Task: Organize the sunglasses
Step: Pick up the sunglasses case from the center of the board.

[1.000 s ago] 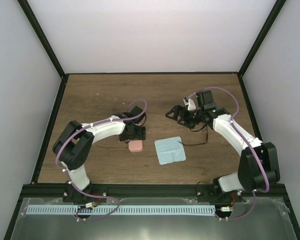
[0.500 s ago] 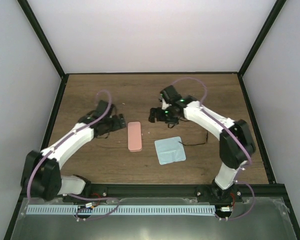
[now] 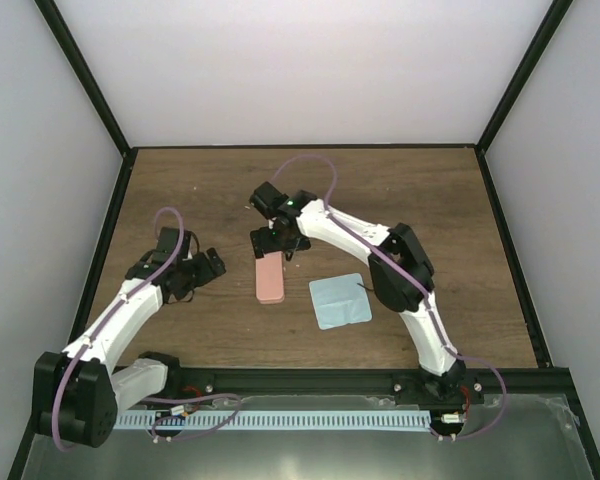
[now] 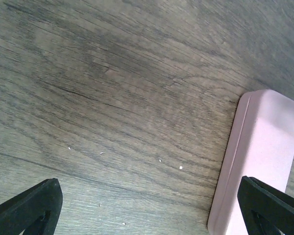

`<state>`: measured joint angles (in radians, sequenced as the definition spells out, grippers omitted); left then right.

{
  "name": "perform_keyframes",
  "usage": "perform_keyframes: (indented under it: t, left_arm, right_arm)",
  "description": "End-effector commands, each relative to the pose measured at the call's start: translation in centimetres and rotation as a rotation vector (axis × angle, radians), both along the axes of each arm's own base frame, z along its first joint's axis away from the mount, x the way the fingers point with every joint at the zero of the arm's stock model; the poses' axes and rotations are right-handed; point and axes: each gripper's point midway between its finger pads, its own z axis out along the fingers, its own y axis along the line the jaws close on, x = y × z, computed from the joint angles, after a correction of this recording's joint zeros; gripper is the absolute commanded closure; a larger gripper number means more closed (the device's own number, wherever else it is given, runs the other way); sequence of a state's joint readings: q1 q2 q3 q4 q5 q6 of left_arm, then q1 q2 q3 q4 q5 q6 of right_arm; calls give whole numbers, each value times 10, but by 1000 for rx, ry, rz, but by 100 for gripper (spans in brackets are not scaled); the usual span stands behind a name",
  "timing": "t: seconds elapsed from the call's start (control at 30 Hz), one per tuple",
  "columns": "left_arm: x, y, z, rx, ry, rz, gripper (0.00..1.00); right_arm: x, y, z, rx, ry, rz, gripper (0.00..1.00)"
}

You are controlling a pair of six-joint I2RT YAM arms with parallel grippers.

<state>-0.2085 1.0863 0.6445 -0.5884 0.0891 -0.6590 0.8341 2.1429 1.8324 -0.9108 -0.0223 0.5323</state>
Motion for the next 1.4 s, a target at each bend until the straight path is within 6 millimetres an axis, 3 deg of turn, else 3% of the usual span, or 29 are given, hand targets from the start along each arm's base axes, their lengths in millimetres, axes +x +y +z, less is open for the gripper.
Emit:
perform_keyframes:
  t: [0.0,0.43,0.77,0.93,1.13,1.37]
  left_arm:
    - [-5,2,-4,-10,9,4,0]
    - [-7,9,-7,18,8,2,0]
    - [-7,8,-10,13,16,-10,0]
    - [-7,8,-10,13,13,-9,0]
    - [-7,7,-13,7,20,-14,0]
    - [-7,6,-14,4,22,-18,0]
  right_arm:
    - [-3,12,2,-55,-15,16,5]
    - [-19,27,-30,-85,53,9,0]
    - [-29,32,-49,-106,93,9,5]
    - [-26,31,-41,-103,69,-1,9]
    - [-26,32,-23,-73,51,-2,2]
    - [-29,29,-16,-59,46,-11,2]
